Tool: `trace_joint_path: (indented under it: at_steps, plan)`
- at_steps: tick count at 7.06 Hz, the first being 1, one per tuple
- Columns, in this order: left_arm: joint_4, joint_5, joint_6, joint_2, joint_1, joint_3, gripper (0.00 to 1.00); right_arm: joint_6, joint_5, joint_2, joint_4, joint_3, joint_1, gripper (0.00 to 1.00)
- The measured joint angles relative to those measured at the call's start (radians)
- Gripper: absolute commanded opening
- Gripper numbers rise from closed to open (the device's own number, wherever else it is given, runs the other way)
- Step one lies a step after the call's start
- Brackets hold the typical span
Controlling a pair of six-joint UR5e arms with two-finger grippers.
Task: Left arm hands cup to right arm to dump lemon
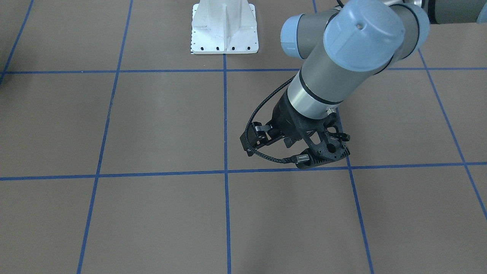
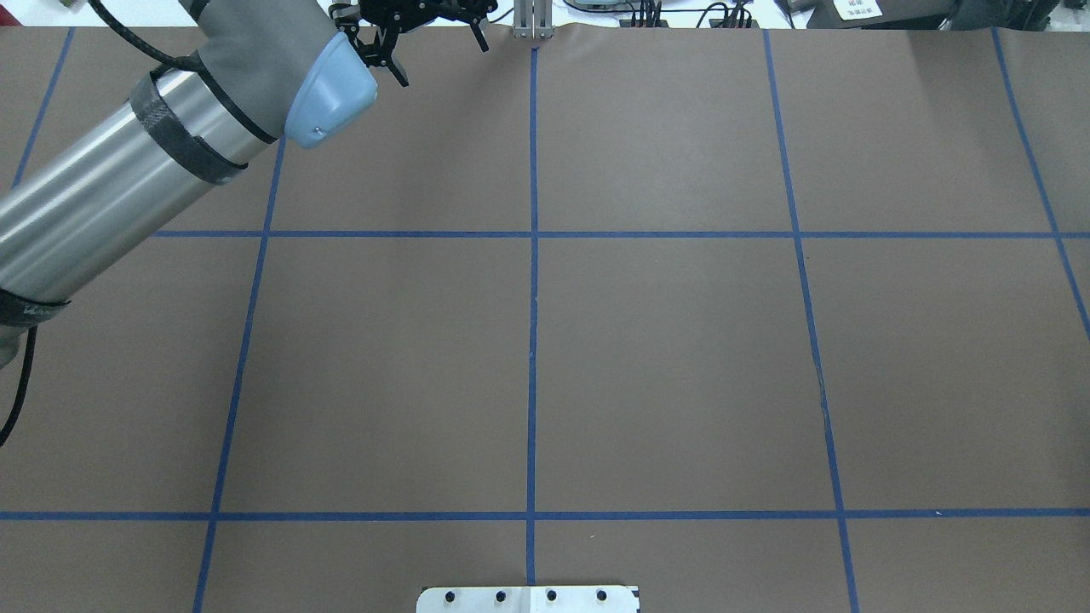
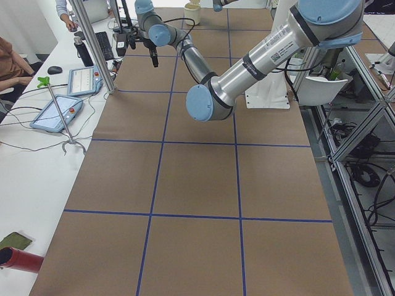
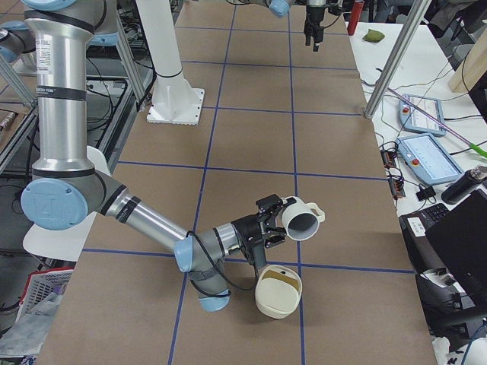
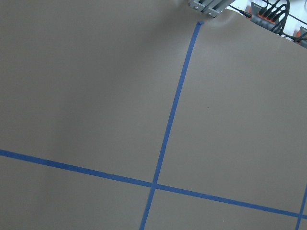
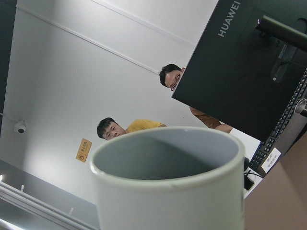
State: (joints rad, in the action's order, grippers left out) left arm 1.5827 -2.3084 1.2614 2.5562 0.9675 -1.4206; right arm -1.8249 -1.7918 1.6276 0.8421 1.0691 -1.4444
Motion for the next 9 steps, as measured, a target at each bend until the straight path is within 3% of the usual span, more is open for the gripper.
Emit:
trace_joint_path:
  at_steps: [3,5,7,9]
  plan:
    - [-0.001,0.0,0.0,-0.004,0.002,-0.004,1.0,0.141,-0.022,0.004,-0.256,0.18,-0.019,0.0]
    - [-0.002,0.0,0.0,-0.008,0.005,-0.01,1.0,0.284,-0.024,-0.009,-0.532,0.335,-0.02,0.0]
    - [-0.003,0.001,0.0,-0.012,0.006,-0.013,1.0,0.451,-0.025,-0.036,-0.728,0.402,-0.016,0.0]
    - [-0.003,0.001,0.0,-0.02,0.01,-0.017,1.0,0.567,-0.026,-0.067,-0.833,0.411,0.015,0.0]
